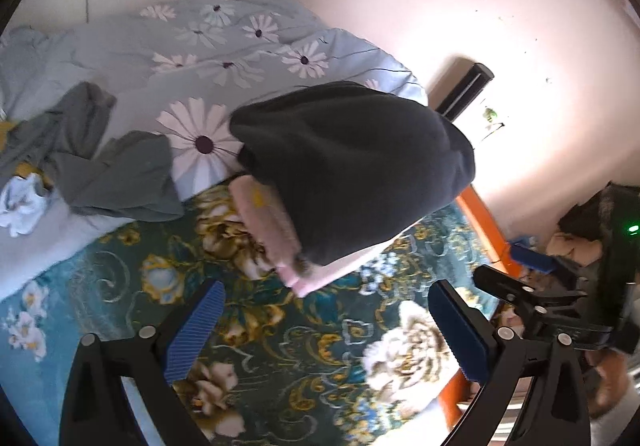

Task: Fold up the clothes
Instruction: 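Lower the hoodie onto the pink stack and open both grippers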

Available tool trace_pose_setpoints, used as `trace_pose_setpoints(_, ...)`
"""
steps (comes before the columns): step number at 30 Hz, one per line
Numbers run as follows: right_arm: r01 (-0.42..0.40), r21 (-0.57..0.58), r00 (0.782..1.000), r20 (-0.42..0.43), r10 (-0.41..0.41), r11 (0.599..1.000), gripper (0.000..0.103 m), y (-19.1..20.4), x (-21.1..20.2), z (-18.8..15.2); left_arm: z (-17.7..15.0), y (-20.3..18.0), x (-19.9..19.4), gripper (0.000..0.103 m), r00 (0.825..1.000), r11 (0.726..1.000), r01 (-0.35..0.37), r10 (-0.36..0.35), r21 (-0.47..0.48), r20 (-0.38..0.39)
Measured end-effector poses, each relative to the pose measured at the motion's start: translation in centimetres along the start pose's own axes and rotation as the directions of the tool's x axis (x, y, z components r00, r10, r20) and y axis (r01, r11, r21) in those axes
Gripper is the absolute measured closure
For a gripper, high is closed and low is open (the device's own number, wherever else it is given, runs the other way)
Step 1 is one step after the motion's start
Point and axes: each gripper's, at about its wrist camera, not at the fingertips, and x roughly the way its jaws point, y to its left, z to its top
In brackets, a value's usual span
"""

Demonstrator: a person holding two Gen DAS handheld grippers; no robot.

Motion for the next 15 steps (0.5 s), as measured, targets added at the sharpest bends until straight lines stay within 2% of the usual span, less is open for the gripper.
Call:
trace_pose_setpoints(3, 0.004, -0.005, 1.0, -0.029, -0.004, 1.0, 0.005, 1.9, 0.3, -0.8, -0.7, 0.2, -0.4, 0.0, 0.997, 0.997, -0.069, 0.068, 0.028, 0.02)
trace_pose_setpoints(6, 0.018, -0.008, 0.999, -0.037, -0.018, 1.0, 0.005, 3.2, 0.5, -1.5, -1.5, 1.0, -0.6, 0.0, 0.992, 0.992, -0.127, 0.127, 0.014, 0.027)
trace_pose_setpoints(11, 0.05, -0.011, 0.998, -0.031, -0.051, 0.999, 0.005, 4.9, 0.9, -2.8, -2.9, 2.0, -1.0, 0.0, 0.986, 0.986, -0.166, 0.165, 0.023, 0.029)
trace_pose_setpoints(15, 0.207, -0.068, 0.976, 0.083, -0.201, 0.976, 0.005, 6.2, -0.5, -2.6, -3.8, 2.1, -1.4, 0.0, 0.976, 0.975, -0.214, 0.212, 0.064, 0.038)
